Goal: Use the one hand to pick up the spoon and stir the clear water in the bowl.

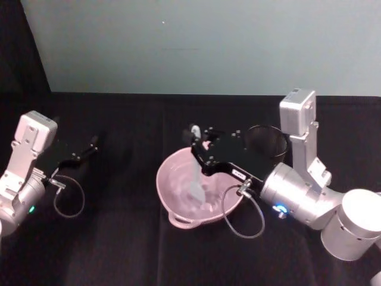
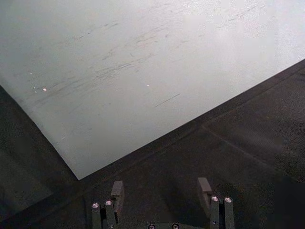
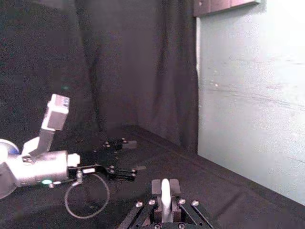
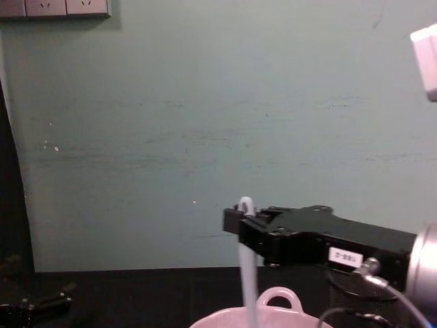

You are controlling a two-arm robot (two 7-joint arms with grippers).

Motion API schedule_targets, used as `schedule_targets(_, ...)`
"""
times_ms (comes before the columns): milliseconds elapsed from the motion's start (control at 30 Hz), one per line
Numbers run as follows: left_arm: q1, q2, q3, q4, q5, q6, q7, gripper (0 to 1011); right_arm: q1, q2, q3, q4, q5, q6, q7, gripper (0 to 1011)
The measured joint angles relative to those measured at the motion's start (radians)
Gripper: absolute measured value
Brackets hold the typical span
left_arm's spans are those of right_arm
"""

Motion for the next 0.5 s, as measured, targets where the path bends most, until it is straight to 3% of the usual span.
schedule_targets(267, 0.000, 0.000, 0.000, 0.000, 0.000, 0.000, 0.000, 1011, 0.014, -0.017, -0.014, 0.004, 0.000, -0.001, 0.002, 108)
schedule_targets(500, 0.000, 0.000, 0.000, 0.000, 0.000, 0.000, 0.000, 1011, 0.018, -0.012, 0.001, -0.022, 0.003, -0.003, -0.011, 108)
